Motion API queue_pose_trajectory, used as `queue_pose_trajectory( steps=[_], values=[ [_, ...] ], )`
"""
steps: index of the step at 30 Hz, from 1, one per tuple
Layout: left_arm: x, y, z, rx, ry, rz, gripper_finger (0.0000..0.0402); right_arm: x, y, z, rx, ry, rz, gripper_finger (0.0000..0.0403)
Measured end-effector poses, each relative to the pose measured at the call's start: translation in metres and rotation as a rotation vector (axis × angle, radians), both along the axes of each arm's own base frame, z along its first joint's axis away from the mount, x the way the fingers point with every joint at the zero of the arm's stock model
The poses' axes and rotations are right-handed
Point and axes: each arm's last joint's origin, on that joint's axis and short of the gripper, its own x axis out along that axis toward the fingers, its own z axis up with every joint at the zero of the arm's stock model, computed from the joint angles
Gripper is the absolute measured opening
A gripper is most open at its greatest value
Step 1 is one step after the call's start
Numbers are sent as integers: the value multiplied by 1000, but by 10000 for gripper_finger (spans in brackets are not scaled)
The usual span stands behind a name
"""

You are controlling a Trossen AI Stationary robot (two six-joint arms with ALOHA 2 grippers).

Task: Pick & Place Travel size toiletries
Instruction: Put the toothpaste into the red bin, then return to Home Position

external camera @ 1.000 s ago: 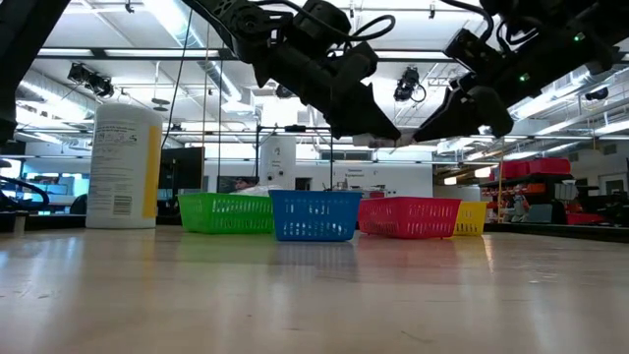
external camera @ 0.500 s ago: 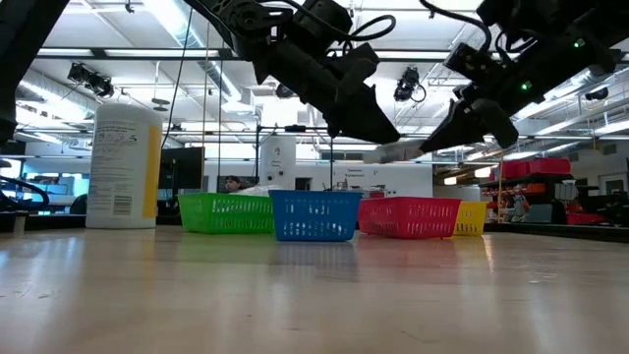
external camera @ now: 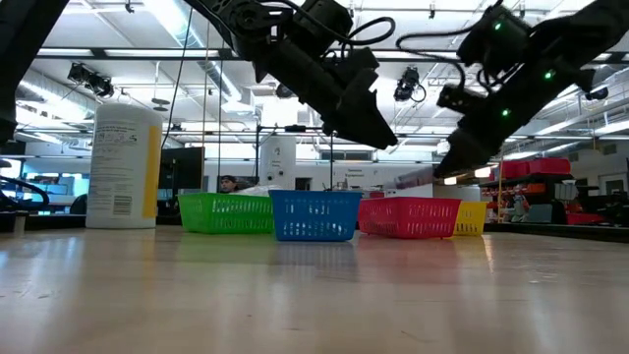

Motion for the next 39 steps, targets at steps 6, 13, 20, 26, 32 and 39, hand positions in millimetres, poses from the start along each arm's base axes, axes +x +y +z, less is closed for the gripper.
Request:
queue_pose_trajectory(
  steps=[6, 13, 20, 26, 32, 39],
  values=[
    [0, 0, 0, -14, -2, 9, 204, 5, -10, -16, 65, 60, 1, 13],
    [0, 0, 0, -18, -4, 12, 204, 13, -9, -14, 88, -8, 67, 44],
    [0, -1, 0, -24, -5, 14, 200, 14, -9, -12, 89, -32, 65, 110],
    [-12, -5, 9, -109, 60, -5, 199, 21, -8, -1, 152, -196, 89, 141],
    [-41, -13, 46, -154, 116, 16, 199, 29, 5, 29, 382, -352, 407, 142],
    [-87, -29, 100, 13, 110, 171, 198, 15, 18, 64, 441, -488, 595, 142]
  ],
)
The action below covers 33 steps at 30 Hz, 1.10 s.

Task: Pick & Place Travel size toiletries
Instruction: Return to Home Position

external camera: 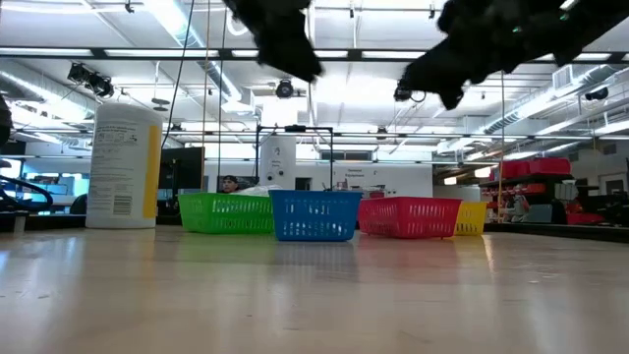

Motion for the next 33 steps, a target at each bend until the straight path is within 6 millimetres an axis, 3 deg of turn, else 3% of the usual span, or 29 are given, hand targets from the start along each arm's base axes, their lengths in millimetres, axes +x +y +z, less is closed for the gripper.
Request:
queue_pose_trajectory(
  steps=[8, 10, 13, 24, 33],
  values=[
    [-64, -30, 36, 121, 86, 72, 198, -33, 3, 29, -86, -105, 11, 142],
    [-78, -37, 49, 137, -7, 77, 198, -41, 3, 33, -77, -114, 8, 142],
    [-106, -43, 51, 150, -85, 77, 198, -49, 4, 33, -38, -91, -2, 142],
    [-206, -41, 14, 48, -358, 86, 198, -56, 4, 33, -1, -64, -16, 142],
    [-249, -35, -3, 91, -527, 63, 198, -57, 2, 27, -18, -5, -27, 142]
  ],
)
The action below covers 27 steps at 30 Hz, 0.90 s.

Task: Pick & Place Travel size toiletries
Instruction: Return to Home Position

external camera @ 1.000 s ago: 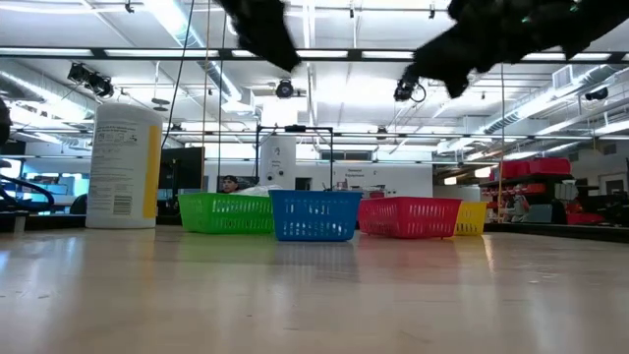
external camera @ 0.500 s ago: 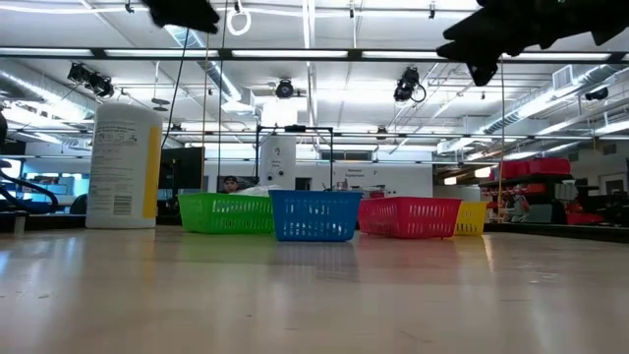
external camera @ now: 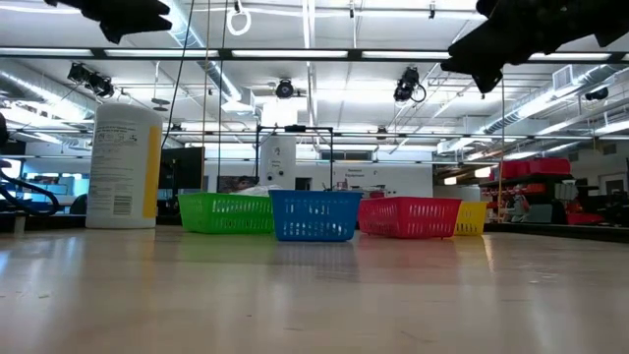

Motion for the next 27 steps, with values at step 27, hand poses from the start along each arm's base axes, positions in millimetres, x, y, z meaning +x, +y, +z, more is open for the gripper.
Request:
queue_pose_trajectory(
  steps=[27],
  values=[
    [0, -5, -101, 137, -233, -196, 198, -72, 3, -39, -60, -213, -40, 142]
  ],
)
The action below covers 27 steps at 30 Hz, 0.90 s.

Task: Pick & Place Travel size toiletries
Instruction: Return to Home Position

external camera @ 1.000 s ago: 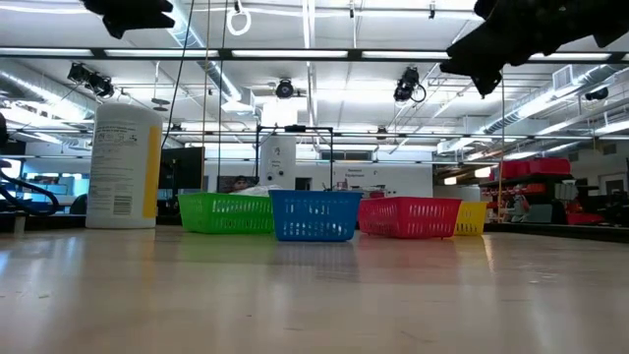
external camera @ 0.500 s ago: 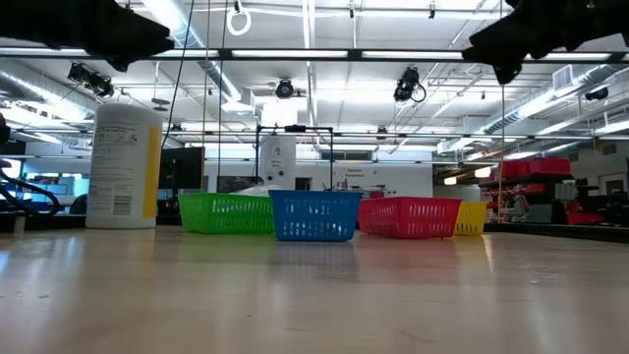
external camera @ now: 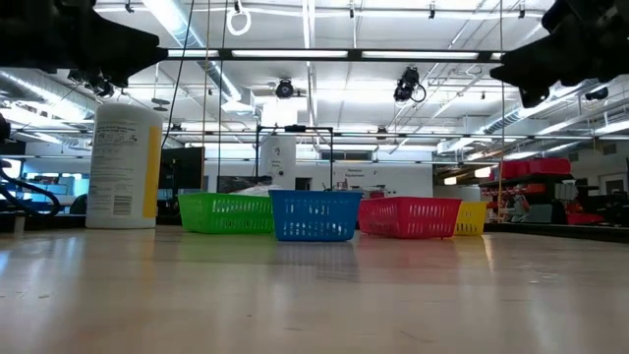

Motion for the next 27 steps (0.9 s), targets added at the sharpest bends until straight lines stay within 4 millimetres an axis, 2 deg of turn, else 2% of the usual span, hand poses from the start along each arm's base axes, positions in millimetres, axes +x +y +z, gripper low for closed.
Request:
queue_pose_trajectory(
  steps=[7, 16, 27],
  values=[
    [0, 0, -12, 10, -60, -8, 198, -8, 1, -19, 10, -64, -14, 142],
    [3, -1, -19, 3, -56, -24, 198, -1, 0, -42, 34, -97, -25, 142],
    [5, -3, -27, -14, -51, -74, 198, 3, -2, -52, 23, -148, -67, 142]
  ],
)
